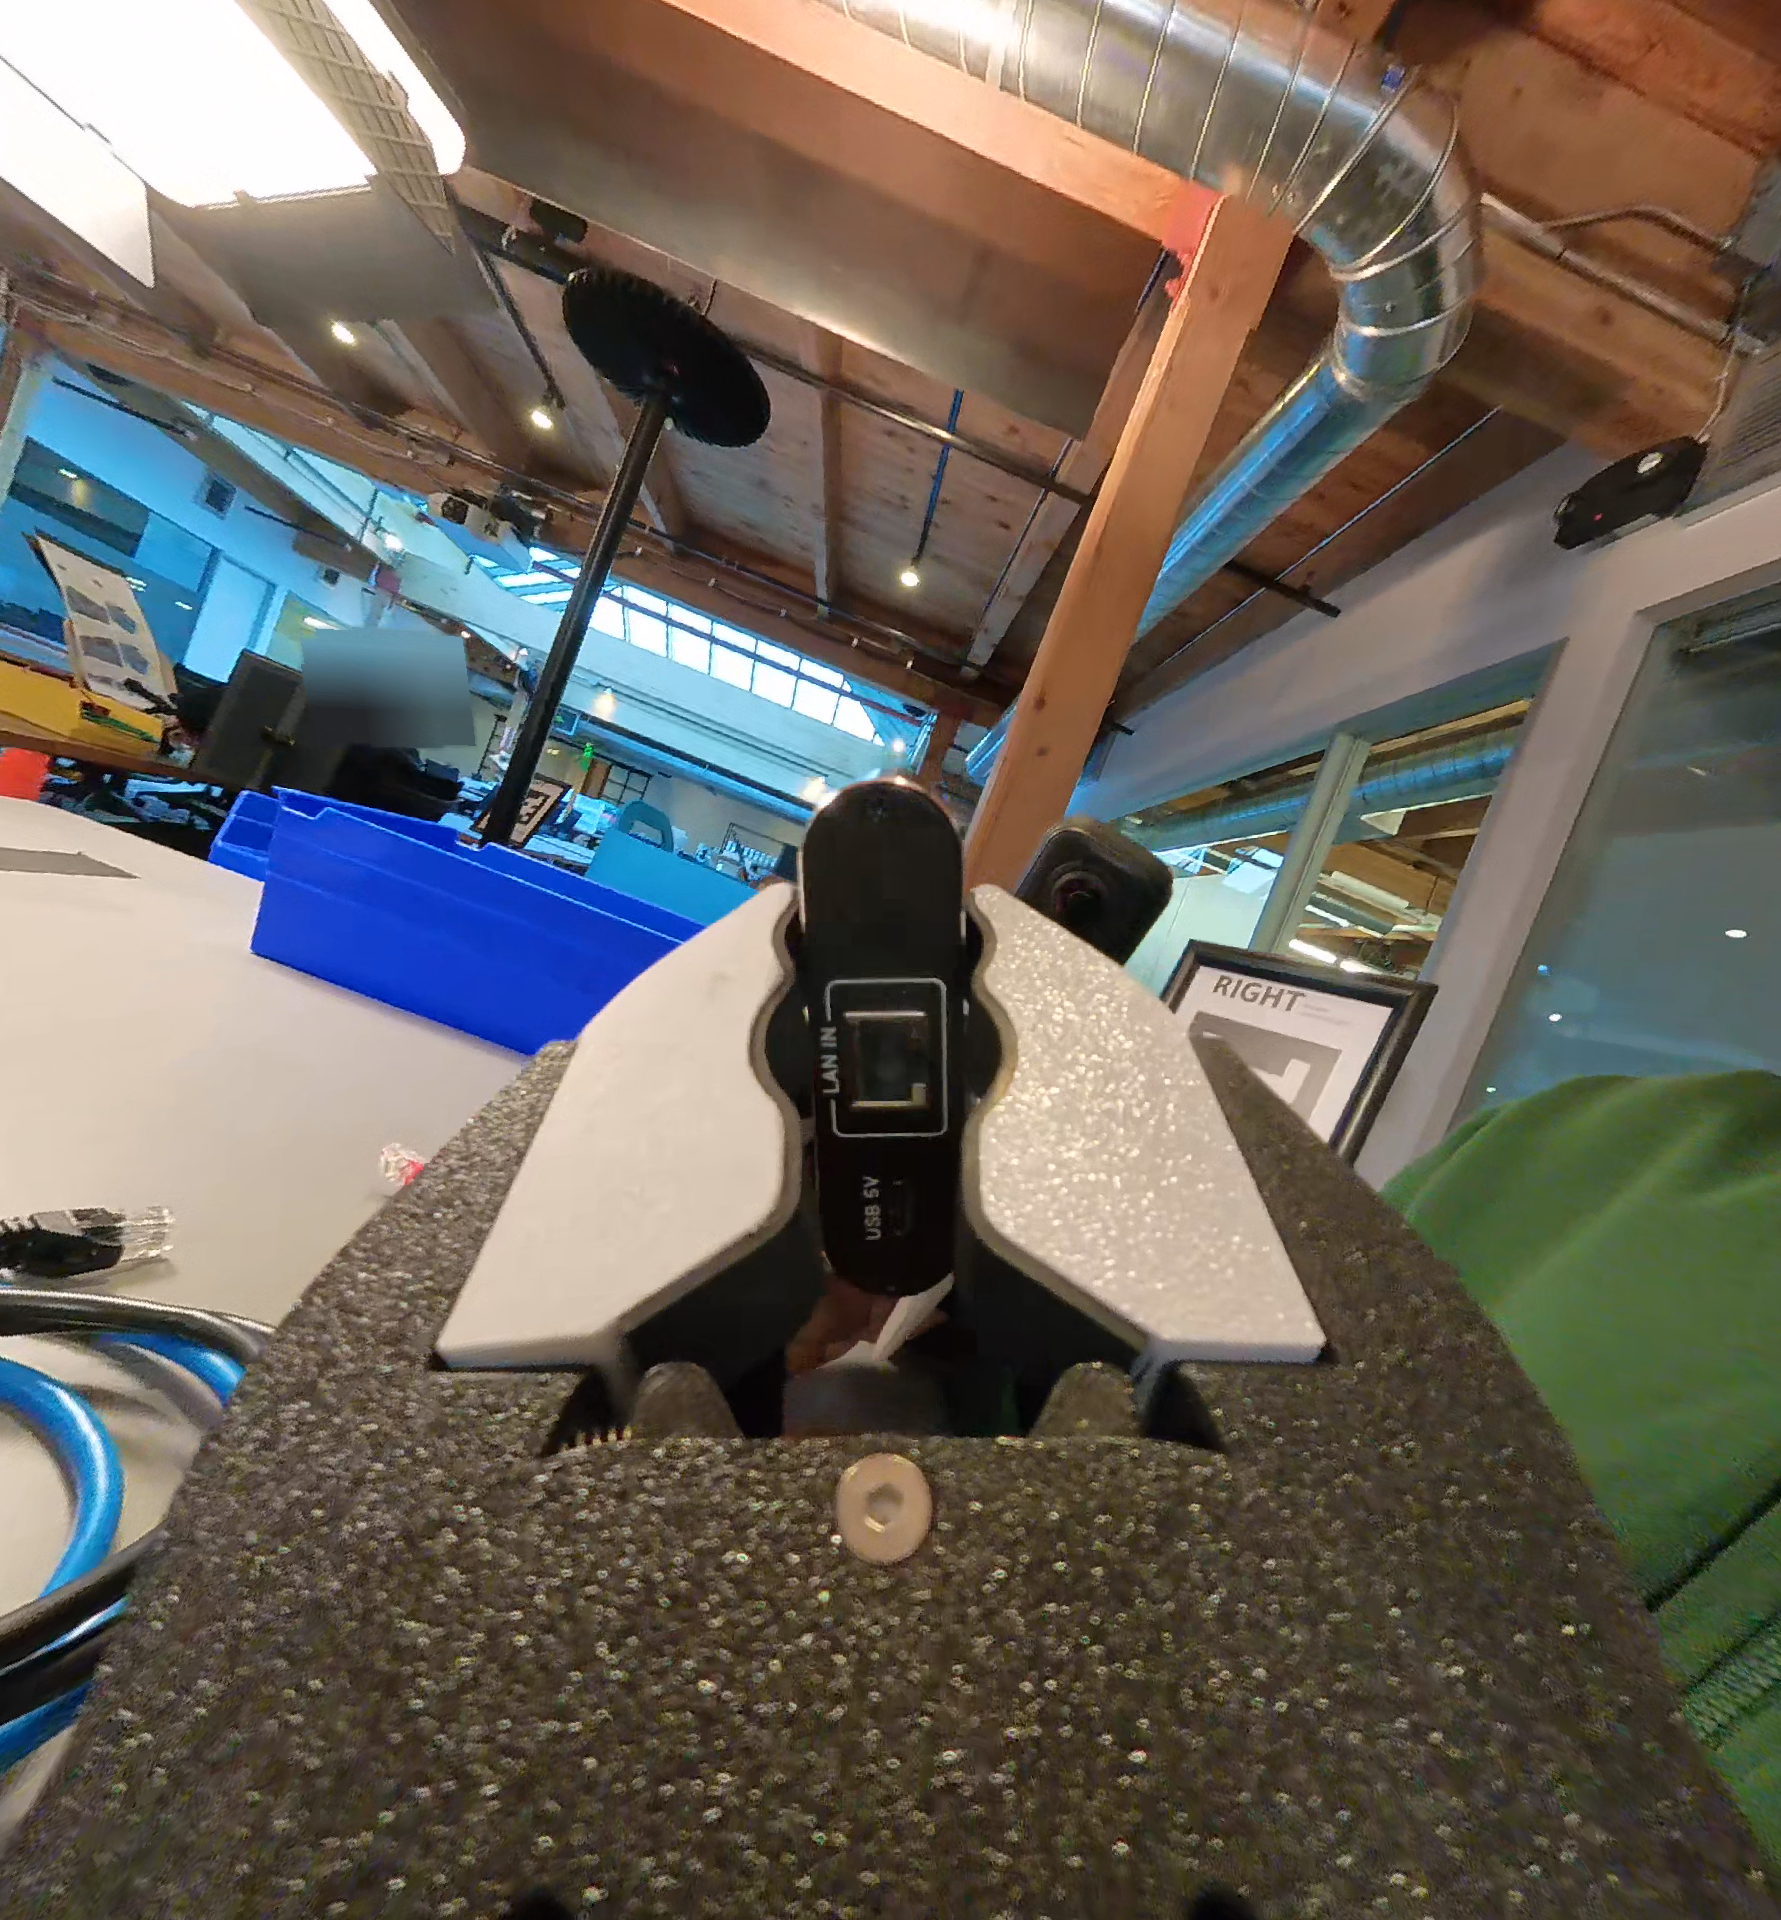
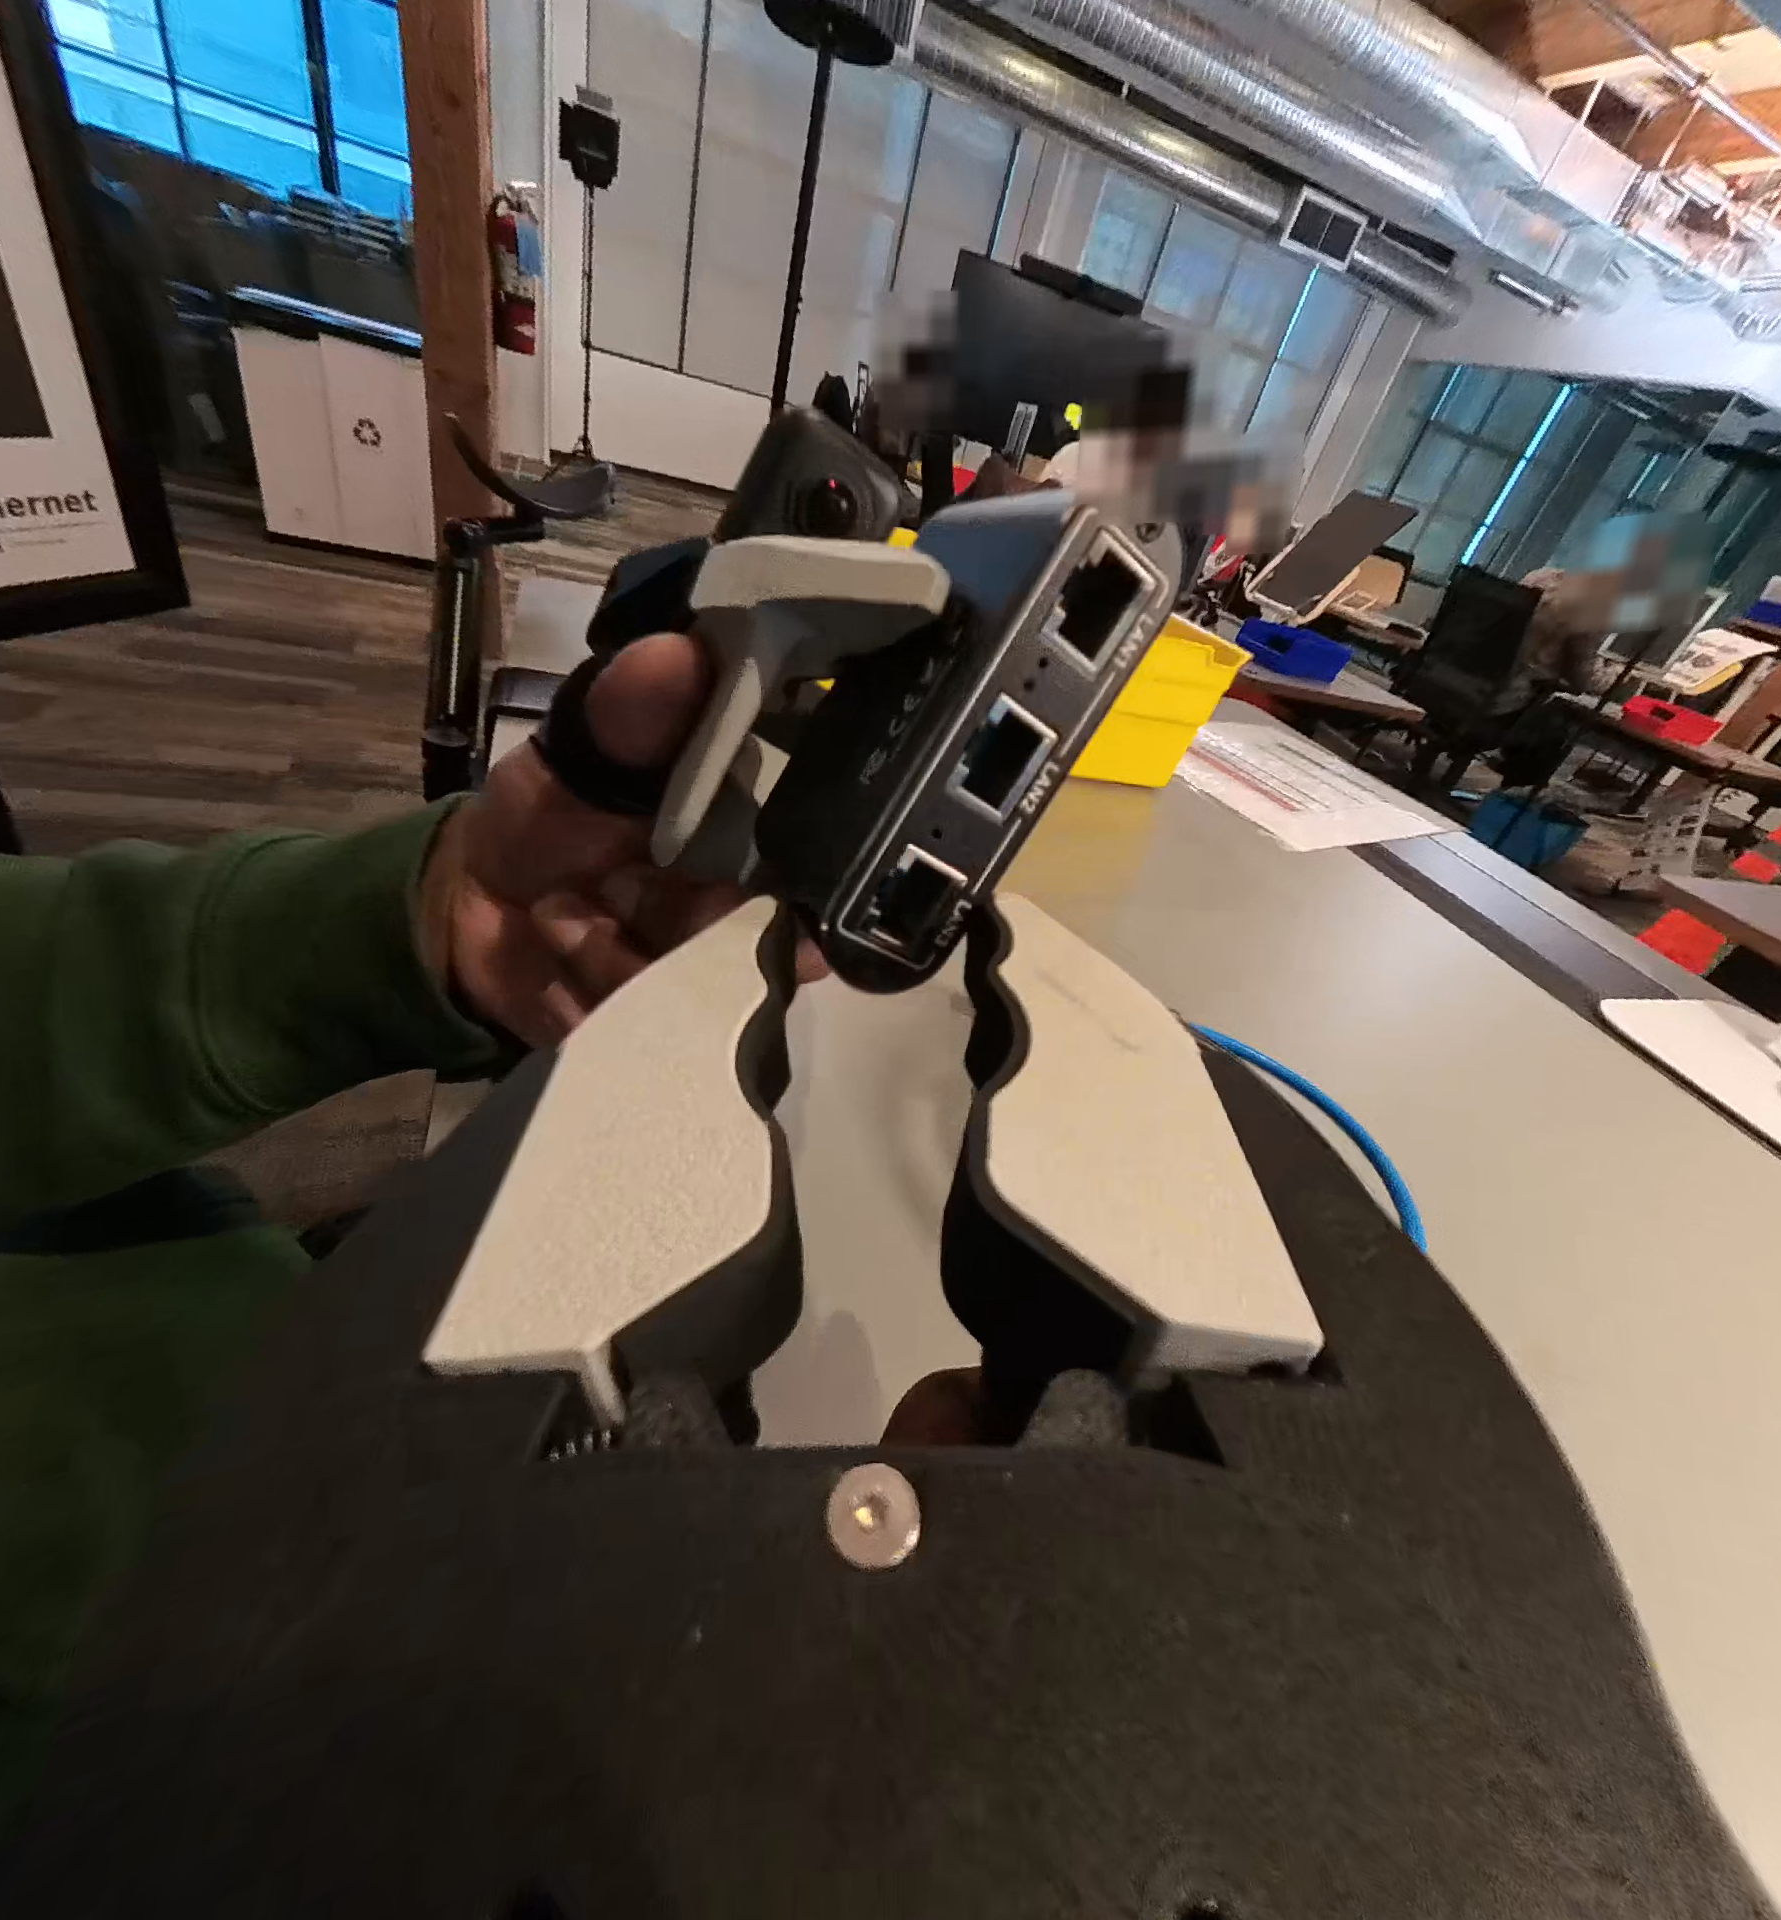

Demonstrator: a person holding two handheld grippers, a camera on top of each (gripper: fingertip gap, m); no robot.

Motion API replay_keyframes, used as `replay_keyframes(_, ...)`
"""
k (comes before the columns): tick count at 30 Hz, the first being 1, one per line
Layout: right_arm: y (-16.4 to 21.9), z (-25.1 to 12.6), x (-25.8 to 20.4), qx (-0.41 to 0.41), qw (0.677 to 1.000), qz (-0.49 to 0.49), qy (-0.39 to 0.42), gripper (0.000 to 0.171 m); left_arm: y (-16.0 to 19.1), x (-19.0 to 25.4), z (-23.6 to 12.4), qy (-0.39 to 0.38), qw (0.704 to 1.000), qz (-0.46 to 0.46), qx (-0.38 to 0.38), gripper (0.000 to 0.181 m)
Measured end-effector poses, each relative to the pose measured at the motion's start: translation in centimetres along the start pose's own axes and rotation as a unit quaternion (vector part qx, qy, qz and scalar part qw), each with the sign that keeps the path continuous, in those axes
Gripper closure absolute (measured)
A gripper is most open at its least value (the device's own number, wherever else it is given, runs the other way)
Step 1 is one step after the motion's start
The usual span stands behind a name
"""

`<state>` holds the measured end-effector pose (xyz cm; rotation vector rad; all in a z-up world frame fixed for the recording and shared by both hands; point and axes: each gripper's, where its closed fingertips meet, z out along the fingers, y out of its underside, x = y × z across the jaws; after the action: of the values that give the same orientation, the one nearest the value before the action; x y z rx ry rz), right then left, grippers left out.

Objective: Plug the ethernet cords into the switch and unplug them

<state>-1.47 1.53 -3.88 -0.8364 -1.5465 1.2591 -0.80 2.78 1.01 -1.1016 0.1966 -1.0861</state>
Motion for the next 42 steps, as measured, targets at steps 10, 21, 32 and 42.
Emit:
replay_keyframes(10,0.4,-0.1,0.4,-0.007,1.000,-0.007,0.006,0.140,0.7,-0.2,0.1,-0.018,0.999,0.015,-0.033,0.154)
replay_keyframes(21,0.5,-0.5,0.2,-0.007,1.000,0.020,-0.021,0.141,2.0,-0.5,0.0,-0.038,0.995,0.044,-0.084,0.154)
replay_keyframes(32,0.4,-0.7,-0.5,-0.001,0.997,0.044,-0.062,0.145,2.3,0.3,0.0,-0.006,0.995,0.034,-0.095,0.156)
replay_keyframes(42,-0.9,-5.8,4.9,-0.038,0.998,0.048,0.028,0.144,0.2,-2.2,-0.9,-0.078,0.995,0.042,-0.036,0.156)
